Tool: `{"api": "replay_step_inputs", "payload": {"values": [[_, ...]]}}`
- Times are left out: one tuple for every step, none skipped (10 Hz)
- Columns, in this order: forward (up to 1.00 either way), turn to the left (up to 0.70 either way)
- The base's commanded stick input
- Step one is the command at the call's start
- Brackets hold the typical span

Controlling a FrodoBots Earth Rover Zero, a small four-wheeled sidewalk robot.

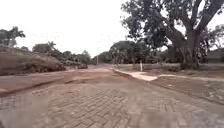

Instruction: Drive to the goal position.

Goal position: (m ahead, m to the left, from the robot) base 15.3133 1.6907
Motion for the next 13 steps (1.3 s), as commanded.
{"api": "replay_step_inputs", "payload": {"values": [[1.0,0.0],[1.0,0.0],[1.0,0.0],[1.0,0.0],[1.0,0.0],[1.0,0.0],[1.0,0.0],[1.0,0.0],[1.0,0.0],[1.0,0.0],[1.0,0.0],[1.0,0.0],[1.0,0.0]]}}
